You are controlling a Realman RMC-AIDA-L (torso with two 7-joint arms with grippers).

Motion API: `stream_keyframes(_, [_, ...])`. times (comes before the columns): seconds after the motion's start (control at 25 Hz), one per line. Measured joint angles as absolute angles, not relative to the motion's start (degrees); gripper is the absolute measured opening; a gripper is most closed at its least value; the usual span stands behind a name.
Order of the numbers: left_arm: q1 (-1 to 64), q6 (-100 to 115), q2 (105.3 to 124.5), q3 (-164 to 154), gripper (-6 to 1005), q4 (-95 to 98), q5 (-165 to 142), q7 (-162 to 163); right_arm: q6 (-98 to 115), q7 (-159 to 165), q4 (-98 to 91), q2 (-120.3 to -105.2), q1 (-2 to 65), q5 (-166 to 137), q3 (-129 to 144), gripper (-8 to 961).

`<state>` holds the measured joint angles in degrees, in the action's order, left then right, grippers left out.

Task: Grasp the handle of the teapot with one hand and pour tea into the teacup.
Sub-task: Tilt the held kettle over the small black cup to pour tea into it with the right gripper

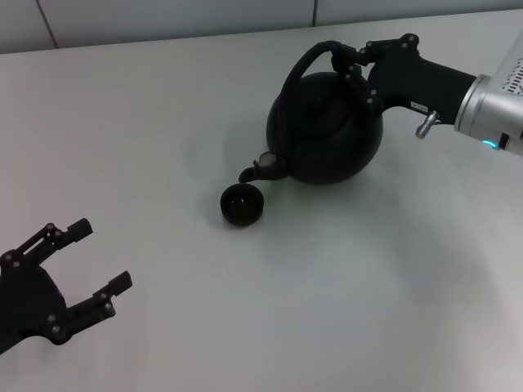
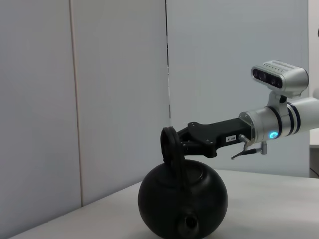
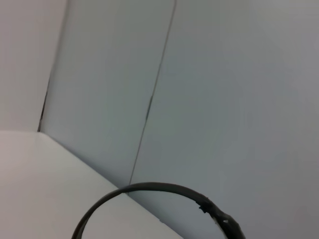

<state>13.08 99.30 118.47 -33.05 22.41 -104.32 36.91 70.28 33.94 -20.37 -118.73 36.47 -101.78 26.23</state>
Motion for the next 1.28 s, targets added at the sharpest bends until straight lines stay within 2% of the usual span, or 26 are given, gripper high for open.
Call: stream_keyframes(1.28, [13.55,99.16,118.44,-33.05,839,22.41,-103.79,36.91,69.96,23.93,-25.55,-118.99,37.67,-101.34,33.07,82])
